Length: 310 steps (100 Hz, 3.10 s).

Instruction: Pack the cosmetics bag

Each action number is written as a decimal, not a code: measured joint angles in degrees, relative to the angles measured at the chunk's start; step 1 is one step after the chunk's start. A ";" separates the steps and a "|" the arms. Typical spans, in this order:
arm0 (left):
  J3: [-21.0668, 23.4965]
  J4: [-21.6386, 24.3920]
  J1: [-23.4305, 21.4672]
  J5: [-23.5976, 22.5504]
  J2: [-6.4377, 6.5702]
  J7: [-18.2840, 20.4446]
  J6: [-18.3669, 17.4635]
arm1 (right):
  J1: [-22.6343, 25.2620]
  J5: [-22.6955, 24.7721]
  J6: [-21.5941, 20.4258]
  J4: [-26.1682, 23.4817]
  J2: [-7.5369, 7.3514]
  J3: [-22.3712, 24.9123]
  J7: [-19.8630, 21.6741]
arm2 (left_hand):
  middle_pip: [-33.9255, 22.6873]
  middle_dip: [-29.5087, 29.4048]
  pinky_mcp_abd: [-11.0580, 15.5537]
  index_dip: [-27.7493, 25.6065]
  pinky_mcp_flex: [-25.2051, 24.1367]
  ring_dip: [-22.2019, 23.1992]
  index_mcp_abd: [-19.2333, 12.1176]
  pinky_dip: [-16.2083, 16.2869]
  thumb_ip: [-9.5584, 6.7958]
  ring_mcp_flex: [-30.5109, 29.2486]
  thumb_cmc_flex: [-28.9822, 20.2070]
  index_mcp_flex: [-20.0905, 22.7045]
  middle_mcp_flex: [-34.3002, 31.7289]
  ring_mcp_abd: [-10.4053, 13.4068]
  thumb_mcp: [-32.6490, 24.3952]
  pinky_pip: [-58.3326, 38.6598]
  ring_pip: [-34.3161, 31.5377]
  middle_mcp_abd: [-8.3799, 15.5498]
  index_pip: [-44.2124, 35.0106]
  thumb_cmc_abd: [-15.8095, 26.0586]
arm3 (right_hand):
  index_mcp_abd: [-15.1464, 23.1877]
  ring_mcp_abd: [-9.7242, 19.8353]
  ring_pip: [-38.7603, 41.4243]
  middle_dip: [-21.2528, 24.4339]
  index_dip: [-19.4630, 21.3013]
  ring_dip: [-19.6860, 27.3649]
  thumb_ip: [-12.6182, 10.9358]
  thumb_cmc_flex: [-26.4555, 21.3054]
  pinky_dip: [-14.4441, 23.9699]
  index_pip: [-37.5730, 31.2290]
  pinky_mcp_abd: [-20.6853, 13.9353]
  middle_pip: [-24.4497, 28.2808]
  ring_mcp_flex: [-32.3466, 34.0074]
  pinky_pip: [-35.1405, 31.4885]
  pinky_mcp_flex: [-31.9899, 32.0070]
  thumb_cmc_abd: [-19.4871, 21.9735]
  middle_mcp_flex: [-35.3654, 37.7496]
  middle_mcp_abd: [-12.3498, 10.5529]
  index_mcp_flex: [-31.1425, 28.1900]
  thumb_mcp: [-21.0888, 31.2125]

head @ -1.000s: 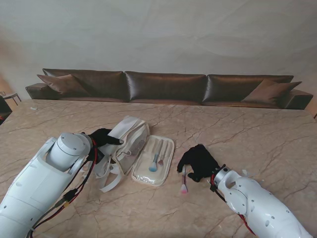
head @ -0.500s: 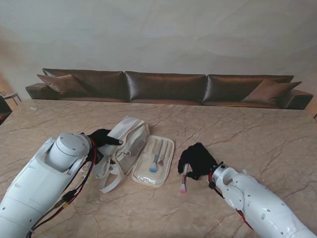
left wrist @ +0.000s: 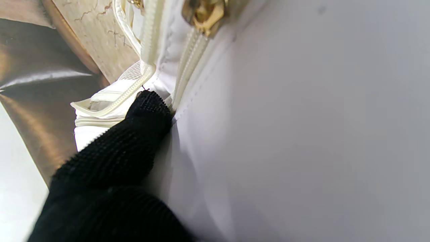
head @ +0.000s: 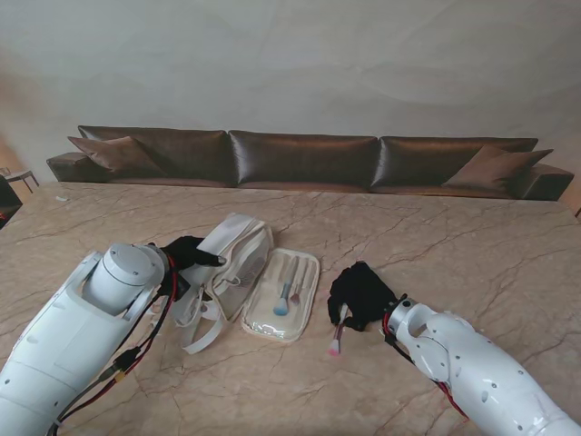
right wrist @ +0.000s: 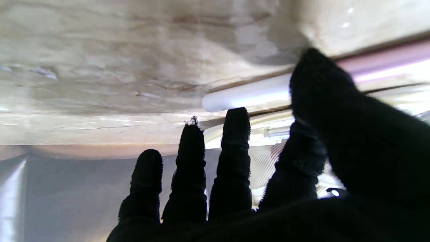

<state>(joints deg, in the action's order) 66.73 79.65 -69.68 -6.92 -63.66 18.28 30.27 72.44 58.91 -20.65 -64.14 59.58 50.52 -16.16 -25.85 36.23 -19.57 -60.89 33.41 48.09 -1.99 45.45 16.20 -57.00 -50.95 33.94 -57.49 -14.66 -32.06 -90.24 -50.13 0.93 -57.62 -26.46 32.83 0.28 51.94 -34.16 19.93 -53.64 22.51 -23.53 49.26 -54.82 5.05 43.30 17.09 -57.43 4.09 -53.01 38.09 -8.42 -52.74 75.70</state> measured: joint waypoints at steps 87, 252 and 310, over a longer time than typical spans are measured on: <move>-0.11 0.21 -0.15 0.53 -0.04 -0.16 0.50 | 2.81 -7.78 -5.30 -3.36 0.92 5.02 5.82 | -0.03 0.99 -0.07 0.02 -1.26 0.00 0.00 0.01 0.00 0.68 -0.50 -0.03 0.30 -0.12 0.61 0.49 0.00 0.00 0.00 0.01 | 0.15 0.41 6.50 -20.25 18.51 -7.65 -1.97 -0.66 -0.65 7.17 -0.08 4.24 11.04 -0.45 -0.03 8.01 17.85 -4.84 3.32 -0.88; -0.11 0.45 -0.16 0.75 0.01 0.07 0.87 | 1.35 -12.22 0.79 -1.71 1.96 0.23 7.70 | -0.04 1.36 -0.18 0.02 -1.88 0.05 0.00 1.35 0.00 0.74 -0.54 -0.41 0.44 -0.27 0.77 1.21 0.04 -0.01 0.00 0.43 | -2.74 0.21 5.97 -19.90 8.98 -9.55 -1.69 -0.59 1.50 1.86 0.90 4.39 10.99 3.53 0.03 7.53 17.66 -2.11 3.21 0.03; -0.22 0.34 -0.07 1.01 -0.03 0.07 0.93 | -3.45 0.13 0.10 2.55 0.53 -8.41 -8.33 | -0.04 1.37 -0.19 0.02 -2.00 0.05 0.00 1.36 0.00 0.74 -0.54 -0.41 0.44 -0.29 0.79 1.34 0.04 -0.02 0.00 0.43 | -2.16 0.21 5.33 -17.58 -8.76 -9.34 0.86 2.17 0.59 -1.63 2.00 5.15 14.38 -0.73 -0.79 -4.37 19.97 -5.17 0.33 0.89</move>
<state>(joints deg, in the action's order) 66.51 79.99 -69.75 -5.91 -63.69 18.34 31.19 69.00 59.03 -20.55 -61.58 60.11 42.11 -24.49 -25.89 37.60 -19.76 -60.87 31.42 48.14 -1.99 46.81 16.20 -56.26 -51.49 33.53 -57.05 -14.95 -31.27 -88.90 -50.09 0.91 -57.62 -26.02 30.67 0.49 57.26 -51.75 11.17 -62.98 23.37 -21.36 49.85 -56.45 7.05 48.45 31.47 -58.17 3.29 -57.38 58.06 -13.60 -52.41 76.59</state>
